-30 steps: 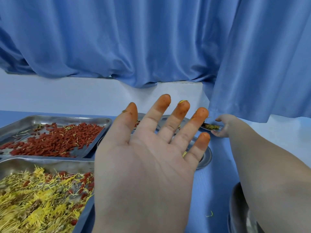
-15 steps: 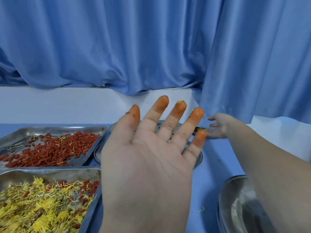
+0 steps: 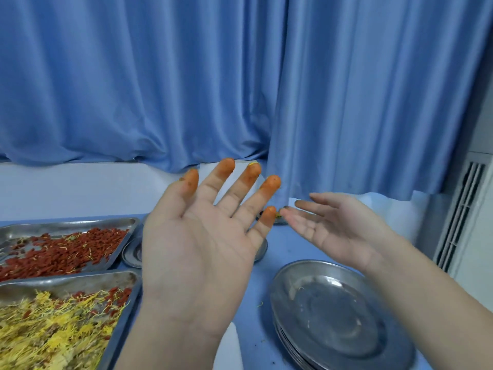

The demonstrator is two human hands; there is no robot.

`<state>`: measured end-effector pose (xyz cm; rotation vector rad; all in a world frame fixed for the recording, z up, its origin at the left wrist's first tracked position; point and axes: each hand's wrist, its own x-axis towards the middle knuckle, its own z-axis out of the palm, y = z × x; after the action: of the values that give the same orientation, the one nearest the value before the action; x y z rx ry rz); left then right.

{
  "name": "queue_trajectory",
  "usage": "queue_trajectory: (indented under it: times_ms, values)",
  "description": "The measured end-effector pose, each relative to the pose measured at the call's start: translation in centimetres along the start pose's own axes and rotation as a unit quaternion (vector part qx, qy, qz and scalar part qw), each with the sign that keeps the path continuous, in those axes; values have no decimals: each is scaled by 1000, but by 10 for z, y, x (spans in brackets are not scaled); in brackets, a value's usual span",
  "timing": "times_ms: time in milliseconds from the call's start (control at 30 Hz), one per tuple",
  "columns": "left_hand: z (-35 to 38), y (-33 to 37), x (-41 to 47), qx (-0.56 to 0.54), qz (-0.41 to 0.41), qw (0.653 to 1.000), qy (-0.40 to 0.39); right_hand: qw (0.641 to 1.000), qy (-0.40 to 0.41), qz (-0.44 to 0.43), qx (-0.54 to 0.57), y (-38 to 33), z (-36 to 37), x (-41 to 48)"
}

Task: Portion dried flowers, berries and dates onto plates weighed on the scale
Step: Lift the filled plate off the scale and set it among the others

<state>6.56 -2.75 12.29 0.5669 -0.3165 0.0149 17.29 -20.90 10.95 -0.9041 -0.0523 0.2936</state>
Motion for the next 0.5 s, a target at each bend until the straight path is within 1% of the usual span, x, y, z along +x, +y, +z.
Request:
queue_trajectory:
  times_ms: [133,200,267,300,333,400,433,500]
  values:
    - [7,-19,-17,15,-42,999,-13,999,0,-33,17,22,-11,-59]
    - [1,-27,-27,26,-56,998,2,997,16,-74,4,38,-22,-77]
    - [-13,-30,-40,39,-59,997,39,989,38,-132,-51,54,-35,-90]
    - [-23,-31,-47,46,-57,995,62,977,56,-171,-116,61,-41,-95]
    - [-33,-30,-55,51,-52,994,87,952,77,-216,-204,69,-48,-99]
    - [-55,-28,-72,49,-39,988,140,872,104,-288,-381,85,-62,-105]
    - [-67,-28,-81,41,-33,985,163,836,103,-305,-445,92,-69,-107]
    - [-87,-29,-98,25,-25,982,185,765,87,-307,-559,105,-81,-109]
